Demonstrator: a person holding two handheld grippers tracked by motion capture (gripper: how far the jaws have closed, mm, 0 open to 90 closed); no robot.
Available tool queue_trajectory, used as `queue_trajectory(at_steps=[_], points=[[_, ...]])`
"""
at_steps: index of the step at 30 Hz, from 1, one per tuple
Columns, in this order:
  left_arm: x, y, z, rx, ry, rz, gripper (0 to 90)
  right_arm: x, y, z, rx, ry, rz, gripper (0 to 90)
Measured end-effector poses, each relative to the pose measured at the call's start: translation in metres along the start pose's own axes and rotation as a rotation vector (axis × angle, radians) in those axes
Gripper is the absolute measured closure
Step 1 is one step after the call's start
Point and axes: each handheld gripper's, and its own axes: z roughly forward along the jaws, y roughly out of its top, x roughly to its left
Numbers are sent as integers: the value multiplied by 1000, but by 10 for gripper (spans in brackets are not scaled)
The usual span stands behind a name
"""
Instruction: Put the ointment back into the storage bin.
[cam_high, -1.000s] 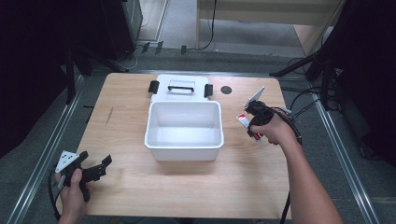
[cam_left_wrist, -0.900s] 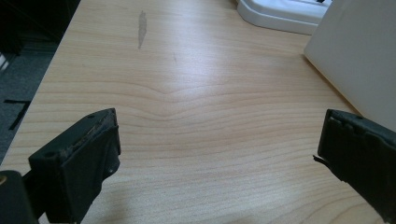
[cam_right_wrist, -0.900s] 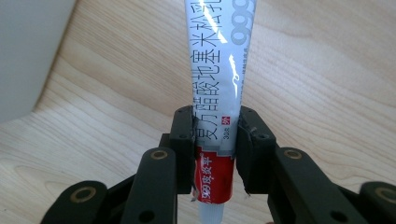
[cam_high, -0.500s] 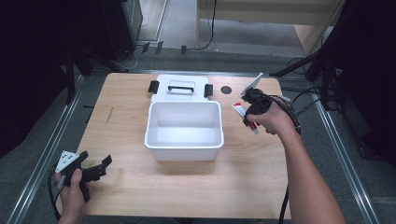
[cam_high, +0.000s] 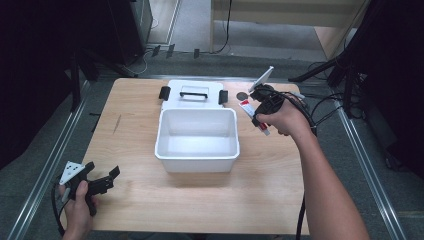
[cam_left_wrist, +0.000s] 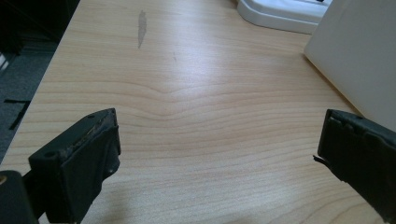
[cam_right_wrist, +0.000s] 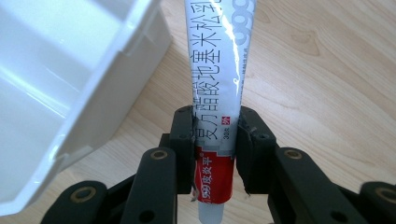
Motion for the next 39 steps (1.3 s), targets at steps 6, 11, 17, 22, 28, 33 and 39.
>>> queue_trajectory(at_steps=[6,11,17,22,28,33,39], points=[[0,0,0,-4,-2,-1,0,14,8,-12,-18,1,-44,715],[0,0,0,-2,-1,-2,0,27,13,-23,-37,28,-101,715],[0,0,0,-1,0,0,0,43,17,-32,-72,54,-207,714],[0,0,0,2,-1,2,0,58,20,-33,-72,87,-325,714],[0,0,0,0,0,1,0,77,23,-31,-78,119,-472,713],[0,0,0,0,-1,0,0,90,24,-28,-69,134,-602,713],[0,0,0,0,-2,0,0,102,24,-27,-66,161,-705,713]])
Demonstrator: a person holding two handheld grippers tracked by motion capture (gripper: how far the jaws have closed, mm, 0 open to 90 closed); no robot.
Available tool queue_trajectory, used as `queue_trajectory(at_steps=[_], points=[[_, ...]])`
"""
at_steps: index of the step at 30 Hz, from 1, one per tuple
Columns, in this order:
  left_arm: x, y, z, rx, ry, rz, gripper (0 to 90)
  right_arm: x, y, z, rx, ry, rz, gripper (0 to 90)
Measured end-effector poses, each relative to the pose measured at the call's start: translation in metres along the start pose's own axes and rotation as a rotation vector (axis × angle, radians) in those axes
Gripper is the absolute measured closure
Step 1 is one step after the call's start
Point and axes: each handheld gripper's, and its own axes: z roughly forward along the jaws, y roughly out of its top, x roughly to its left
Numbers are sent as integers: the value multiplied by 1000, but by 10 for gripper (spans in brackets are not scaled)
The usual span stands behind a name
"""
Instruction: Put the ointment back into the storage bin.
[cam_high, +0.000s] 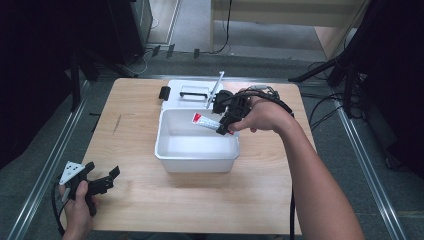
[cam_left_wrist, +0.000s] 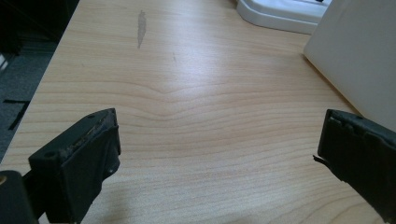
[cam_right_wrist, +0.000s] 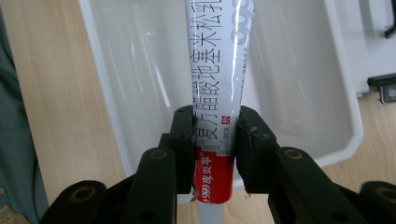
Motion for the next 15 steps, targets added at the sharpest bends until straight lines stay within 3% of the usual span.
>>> queue_trajectory(at_steps=[6,10,11,15], points=[[0,0,0,-2,-1,-2,0,6,6,8,20,11,-56,713],[0,0,0,-1,-2,-2,0,10,8,12,38,19,-62,713],[0,0,0,-1,-2,-3,0,9,8,14,33,25,-85,713],[0,0,0,-1,-2,-1,0,10,9,20,43,30,-80,713]])
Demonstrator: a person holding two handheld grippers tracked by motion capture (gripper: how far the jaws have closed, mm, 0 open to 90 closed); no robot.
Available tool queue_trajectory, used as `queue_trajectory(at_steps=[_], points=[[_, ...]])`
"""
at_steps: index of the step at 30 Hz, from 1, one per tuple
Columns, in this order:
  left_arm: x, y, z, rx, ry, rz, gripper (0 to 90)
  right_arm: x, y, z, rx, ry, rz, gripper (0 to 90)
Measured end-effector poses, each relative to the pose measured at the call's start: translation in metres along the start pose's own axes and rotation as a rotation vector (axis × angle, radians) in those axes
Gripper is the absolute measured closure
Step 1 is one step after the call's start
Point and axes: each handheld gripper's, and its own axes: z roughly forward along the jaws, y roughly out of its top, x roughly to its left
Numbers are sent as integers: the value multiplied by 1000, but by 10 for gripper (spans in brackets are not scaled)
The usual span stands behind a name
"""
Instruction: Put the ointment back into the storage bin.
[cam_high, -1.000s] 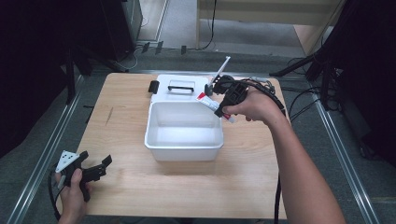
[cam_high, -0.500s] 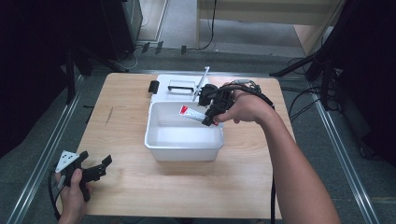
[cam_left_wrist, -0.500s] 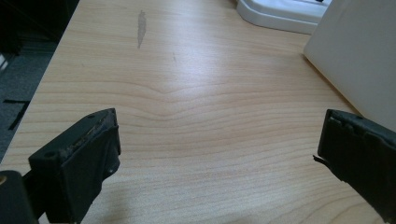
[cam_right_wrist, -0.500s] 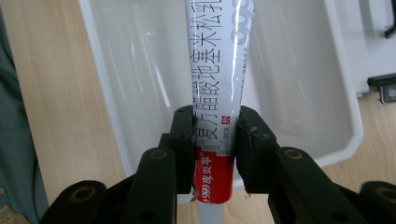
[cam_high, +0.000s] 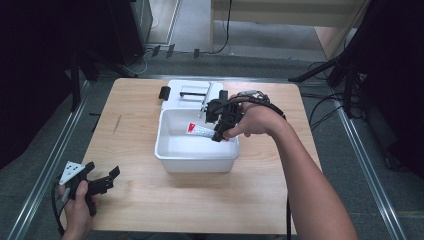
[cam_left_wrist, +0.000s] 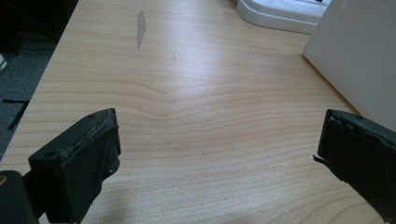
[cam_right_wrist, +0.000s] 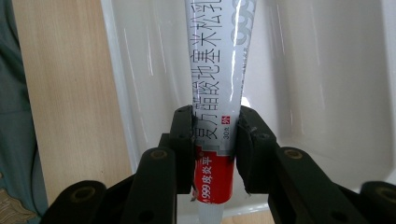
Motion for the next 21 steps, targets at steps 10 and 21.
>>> queue_trajectory(at_steps=[10,21], points=[[0,0,0,0,-1,-1,0,1,-2,18,39,22,-15,712],[0,0,0,-2,1,-1,0,4,-10,28,45,42,-29,713]])
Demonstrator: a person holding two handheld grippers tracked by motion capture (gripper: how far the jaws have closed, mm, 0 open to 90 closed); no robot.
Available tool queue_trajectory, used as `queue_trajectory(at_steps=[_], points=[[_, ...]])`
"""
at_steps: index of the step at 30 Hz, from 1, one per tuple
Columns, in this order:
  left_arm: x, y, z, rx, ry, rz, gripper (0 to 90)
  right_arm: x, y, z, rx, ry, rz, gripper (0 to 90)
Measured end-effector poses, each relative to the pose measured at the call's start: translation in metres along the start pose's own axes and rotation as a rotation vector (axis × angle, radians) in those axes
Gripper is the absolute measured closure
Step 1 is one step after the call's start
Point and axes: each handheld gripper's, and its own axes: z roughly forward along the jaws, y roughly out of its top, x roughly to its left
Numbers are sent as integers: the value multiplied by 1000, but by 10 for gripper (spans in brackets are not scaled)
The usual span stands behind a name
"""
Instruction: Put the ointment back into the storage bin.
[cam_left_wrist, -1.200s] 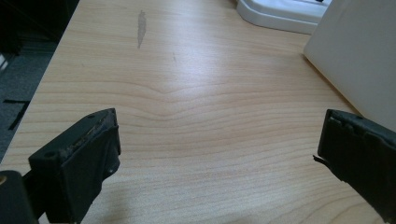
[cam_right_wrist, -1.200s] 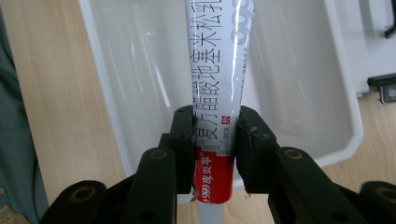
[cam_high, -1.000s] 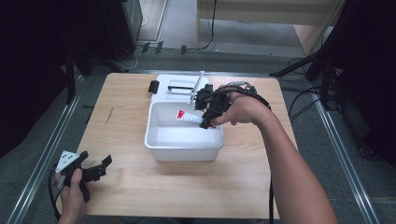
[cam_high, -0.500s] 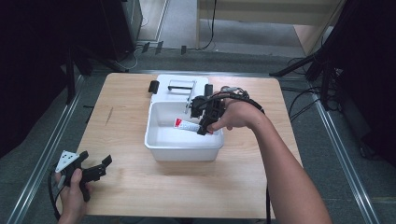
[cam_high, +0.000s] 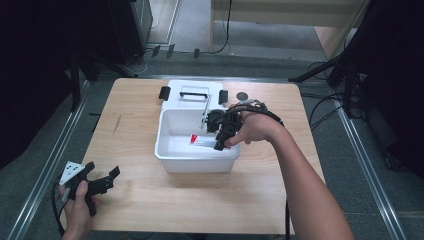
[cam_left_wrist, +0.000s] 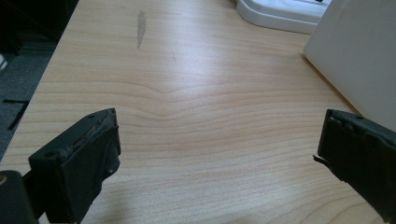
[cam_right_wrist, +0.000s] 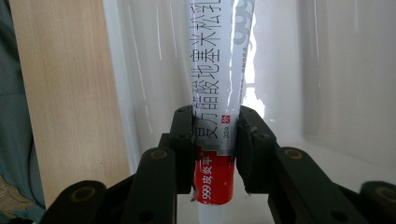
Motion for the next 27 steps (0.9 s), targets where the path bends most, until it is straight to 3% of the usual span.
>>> queue_trajectory(at_steps=[27], points=[[0,0,0,3,-1,0,0,-3,1,37,80,29,19,712]])
